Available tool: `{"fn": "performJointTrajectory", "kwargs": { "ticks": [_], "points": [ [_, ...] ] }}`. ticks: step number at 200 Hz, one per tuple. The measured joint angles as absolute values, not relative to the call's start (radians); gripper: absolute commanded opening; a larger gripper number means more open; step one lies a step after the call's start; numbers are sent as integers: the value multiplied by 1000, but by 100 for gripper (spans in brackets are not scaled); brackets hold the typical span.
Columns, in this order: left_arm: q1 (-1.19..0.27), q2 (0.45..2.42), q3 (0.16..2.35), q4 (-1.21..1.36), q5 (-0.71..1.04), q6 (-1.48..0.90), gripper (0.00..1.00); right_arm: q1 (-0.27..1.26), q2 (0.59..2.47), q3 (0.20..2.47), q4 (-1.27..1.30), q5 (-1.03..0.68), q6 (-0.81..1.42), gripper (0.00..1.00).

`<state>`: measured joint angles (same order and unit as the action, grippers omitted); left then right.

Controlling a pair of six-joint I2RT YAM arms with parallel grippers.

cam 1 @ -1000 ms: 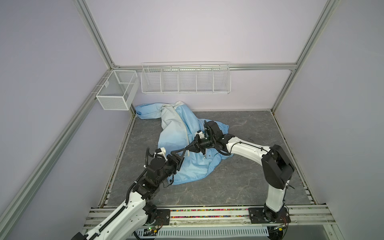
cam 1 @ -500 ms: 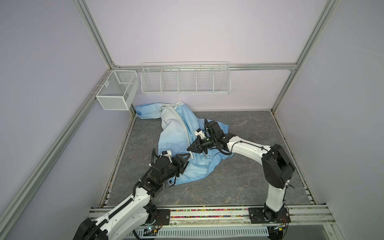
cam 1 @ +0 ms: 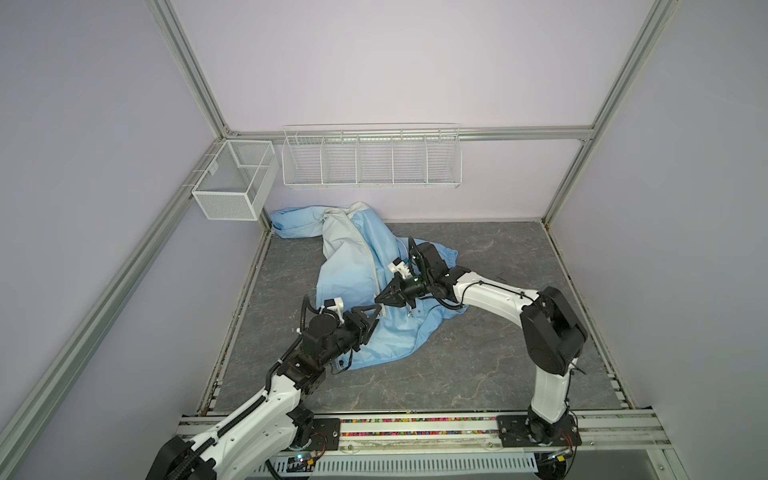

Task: Zip up the jacket

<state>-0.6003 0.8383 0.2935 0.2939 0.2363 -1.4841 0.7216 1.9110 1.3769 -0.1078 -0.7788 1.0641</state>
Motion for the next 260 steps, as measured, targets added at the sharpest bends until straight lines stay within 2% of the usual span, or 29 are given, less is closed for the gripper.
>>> {"fn": "performJointTrajectory", "kwargs": {
  "ticks": [18, 63, 89, 110, 131, 146, 169, 221, 260],
  "points": [
    [-600, 857, 294, 301, 237, -1485, 40, 722, 1912, 1377, -125, -779, 1049, 7],
    [-600, 876, 294, 318, 239, -1486, 20, 722, 1912, 1377, -183, -775, 1004, 8],
    [-600, 888, 294, 337, 250, -1480, 19, 722, 1912, 1377, -202, -774, 993, 7],
    [-600, 907, 294, 347, 271, -1476, 29, 722, 1912, 1378, -210, -774, 989, 7],
    [-601, 927, 294, 351, 289, -1463, 54, 721, 1912, 1378, -211, -774, 986, 7],
    [-601, 929, 294, 347, 293, -1467, 60, 720, 1912, 1378, -212, -774, 985, 7],
    [-601, 897, 283, 335, 278, -1485, 65, 714, 1912, 1378, -213, -774, 979, 7],
    [-600, 710, 256, 194, 205, -1500, 68, 672, 1911, 1341, -216, -775, 958, 7],
    [-600, 754, 256, 174, 226, -1498, 69, 660, 1911, 1335, -241, -775, 919, 7]
  ]
}}
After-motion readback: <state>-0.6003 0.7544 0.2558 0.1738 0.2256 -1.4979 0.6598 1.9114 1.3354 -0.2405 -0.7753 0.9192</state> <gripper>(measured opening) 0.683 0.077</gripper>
